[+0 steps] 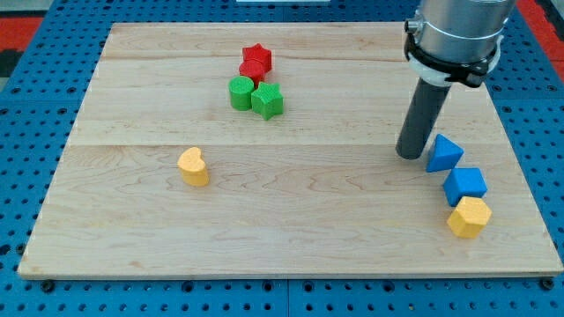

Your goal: Move the yellow heart above the blue triangle

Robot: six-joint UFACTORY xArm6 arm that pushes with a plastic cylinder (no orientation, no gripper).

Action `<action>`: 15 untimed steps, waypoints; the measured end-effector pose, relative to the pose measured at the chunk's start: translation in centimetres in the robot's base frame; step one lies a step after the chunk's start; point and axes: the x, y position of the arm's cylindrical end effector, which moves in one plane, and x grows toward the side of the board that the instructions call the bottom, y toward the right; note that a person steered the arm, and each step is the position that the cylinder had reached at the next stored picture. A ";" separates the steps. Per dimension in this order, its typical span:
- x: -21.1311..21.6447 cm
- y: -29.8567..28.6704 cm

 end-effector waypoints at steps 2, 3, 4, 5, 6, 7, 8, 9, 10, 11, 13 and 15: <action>0.0 -2.7; 3.5 -9.8; 11.5 -14.3; 10.2 -26.2; 5.2 -29.4; 4.4 -31.8; 2.0 -28.0; 0.2 -21.3; -0.5 -14.3; -0.7 -10.2; 0.3 -9.5; -5.6 -8.6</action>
